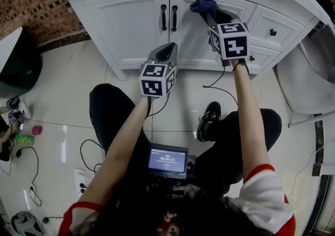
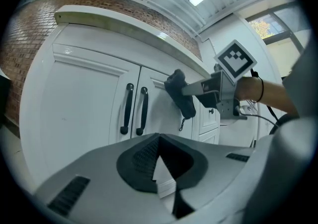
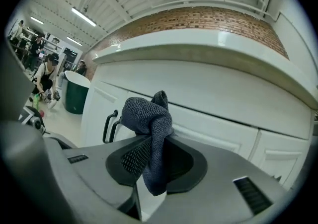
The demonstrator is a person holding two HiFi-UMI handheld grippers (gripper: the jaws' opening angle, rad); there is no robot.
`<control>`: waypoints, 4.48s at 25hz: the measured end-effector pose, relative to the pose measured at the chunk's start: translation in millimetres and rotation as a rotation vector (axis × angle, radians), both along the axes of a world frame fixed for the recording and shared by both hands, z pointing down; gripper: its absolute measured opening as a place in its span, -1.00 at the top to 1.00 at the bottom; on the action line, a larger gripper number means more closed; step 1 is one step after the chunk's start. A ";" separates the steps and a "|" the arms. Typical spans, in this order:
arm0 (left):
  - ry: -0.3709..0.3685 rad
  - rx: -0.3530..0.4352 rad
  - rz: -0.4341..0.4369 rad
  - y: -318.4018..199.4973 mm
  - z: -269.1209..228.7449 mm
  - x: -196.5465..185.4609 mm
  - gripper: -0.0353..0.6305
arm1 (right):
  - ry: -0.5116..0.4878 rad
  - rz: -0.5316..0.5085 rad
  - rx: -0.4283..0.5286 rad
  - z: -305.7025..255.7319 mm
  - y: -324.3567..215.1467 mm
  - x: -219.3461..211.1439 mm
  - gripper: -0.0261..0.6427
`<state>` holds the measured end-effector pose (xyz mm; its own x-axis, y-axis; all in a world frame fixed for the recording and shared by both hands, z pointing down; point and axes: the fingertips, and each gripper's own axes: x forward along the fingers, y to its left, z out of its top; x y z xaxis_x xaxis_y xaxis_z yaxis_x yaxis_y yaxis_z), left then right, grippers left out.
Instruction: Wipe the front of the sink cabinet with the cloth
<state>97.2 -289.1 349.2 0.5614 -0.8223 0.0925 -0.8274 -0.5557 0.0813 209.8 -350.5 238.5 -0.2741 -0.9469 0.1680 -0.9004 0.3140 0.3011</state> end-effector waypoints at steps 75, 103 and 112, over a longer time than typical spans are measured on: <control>-0.009 -0.087 0.104 0.1 44.3 56.6 0.79 | 0.003 0.142 -0.326 216.4 -8.3 55.8 0.65; -0.007 -0.117 0.107 -1.4 59.6 58.7 0.79 | -0.293 0.293 -0.232 218.7 7.1 92.7 0.65; 0.006 -0.089 0.129 6.3 43.9 69.0 0.79 | -0.194 0.243 0.121 -2.3 18.3 130.9 0.65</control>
<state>166.2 -282.7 393.1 0.6628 -0.7319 0.1580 -0.7488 -0.6480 0.1391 340.7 -332.3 236.2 -0.0534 -0.9984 0.0171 -0.9888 0.0552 0.1385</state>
